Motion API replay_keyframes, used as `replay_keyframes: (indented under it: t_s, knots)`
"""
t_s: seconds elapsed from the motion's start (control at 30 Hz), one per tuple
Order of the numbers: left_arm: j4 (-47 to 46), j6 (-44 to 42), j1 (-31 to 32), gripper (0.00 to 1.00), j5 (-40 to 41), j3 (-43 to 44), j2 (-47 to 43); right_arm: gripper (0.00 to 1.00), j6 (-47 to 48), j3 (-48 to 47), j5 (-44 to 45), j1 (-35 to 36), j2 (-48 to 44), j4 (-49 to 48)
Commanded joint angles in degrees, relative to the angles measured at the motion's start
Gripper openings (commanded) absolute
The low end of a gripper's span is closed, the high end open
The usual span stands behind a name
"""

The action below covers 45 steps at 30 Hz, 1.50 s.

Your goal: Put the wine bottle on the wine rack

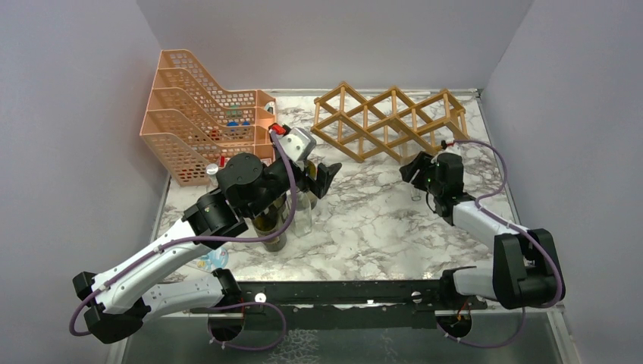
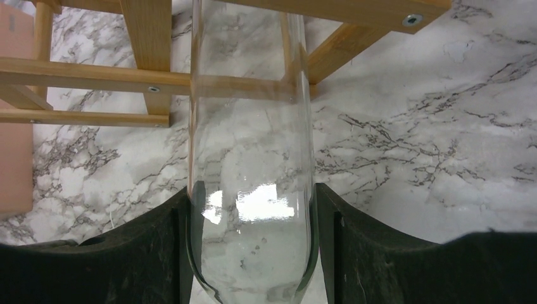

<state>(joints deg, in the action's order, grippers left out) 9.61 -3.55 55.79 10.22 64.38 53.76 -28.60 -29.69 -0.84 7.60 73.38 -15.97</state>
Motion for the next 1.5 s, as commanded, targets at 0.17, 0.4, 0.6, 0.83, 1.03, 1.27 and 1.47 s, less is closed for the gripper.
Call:
replay_keyframes:
  t_s: [0.17,0.4,0.6,0.83,1.03,1.27,1.47]
  knots:
    - [0.68,1.77,0.02,0.99,-1.72,2.72,0.04,0.01,1.09,-3.85,2.76,-0.04,4.84,-14.81]
    - [1.02,1.98,0.03,0.99,-2.04,3.14,0.17,0.01,2.33,-5.06,4.43,-0.04,10.12,-20.54]
    - [1.57,2.04,0.02,0.99,-1.99,3.29,-0.23,0.04,5.52,-10.32,4.52,-0.04,15.73,-20.58]
    - [2.03,2.23,0.05,0.99,-2.04,3.12,-0.84,0.40,8.42,-14.43,5.23,-0.04,20.03,-16.62]
    - [2.00,1.85,0.04,0.99,-1.96,3.10,-0.61,0.67,9.06,-14.25,3.60,-0.11,20.18,-14.68]
    - [4.77,1.44,0.02,0.99,-2.43,5.03,0.55,0.81,10.15,-14.60,4.17,-0.09,18.18,-11.29]
    - [6.02,1.41,0.02,0.99,-1.79,6.20,1.12,0.85,10.12,-14.66,5.99,-0.04,13.29,-5.23]
